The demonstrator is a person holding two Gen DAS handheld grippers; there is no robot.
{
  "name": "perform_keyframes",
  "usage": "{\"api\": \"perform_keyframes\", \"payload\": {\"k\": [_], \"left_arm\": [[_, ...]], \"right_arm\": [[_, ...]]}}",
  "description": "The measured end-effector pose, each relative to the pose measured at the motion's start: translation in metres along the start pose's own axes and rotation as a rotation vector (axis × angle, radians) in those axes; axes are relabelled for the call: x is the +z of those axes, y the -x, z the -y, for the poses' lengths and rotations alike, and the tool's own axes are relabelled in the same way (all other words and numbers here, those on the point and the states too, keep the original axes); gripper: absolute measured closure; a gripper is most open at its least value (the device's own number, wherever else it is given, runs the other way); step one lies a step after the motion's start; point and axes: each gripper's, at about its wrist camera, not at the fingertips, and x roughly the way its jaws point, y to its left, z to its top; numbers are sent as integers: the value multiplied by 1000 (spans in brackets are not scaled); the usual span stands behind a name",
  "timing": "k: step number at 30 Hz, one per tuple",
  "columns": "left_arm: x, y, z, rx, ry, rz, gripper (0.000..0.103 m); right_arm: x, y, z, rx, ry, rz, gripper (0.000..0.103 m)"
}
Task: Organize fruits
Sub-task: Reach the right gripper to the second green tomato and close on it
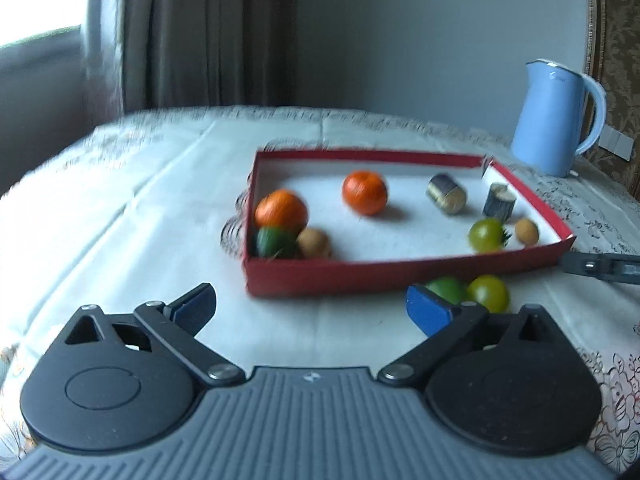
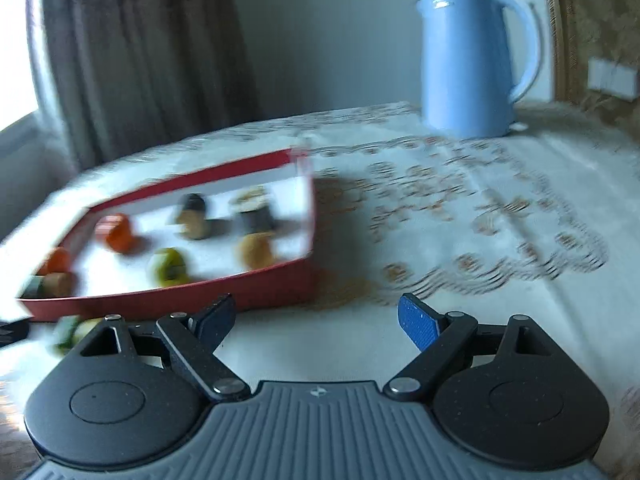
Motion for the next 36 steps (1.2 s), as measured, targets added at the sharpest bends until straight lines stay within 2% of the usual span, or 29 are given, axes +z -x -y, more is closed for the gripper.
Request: {"api": "perform_keyframes", "payload": {"k": [3,6,10,15,18,22,29,31,36], "left_arm": [[-5,-6,-7,8,16,-27,2],[-9,-15,-15,24,39,-61,1],[-9,-15,-22,17,75,-53,0],[-10,-15,-22,14,73,-48,0],[-9,-15,-21,21,65,-52,0],[-9,-16,-20,21,65,-53,0],[-9,-17,-19,26,59,-55,0],[-9,-17,-19,24,62,-54,0],[-9,-17,-19,25,61,-54,0]], "right_arm": [[-8,17,-14,61,16,32,14],[-15,28,-37,120,86,38,14],[-19,29,-68,153,163,38,18],[-19,15,-90,165,224,-6,30],[-20,9,-96,173,229,-20,32],[-22,3,-105,171,242,-32,43],[-20,0,-118,169,286,0,45],[-20,1,-115,178,279,-12,55],[-23,1,-109,181,254,-27,59]]}}
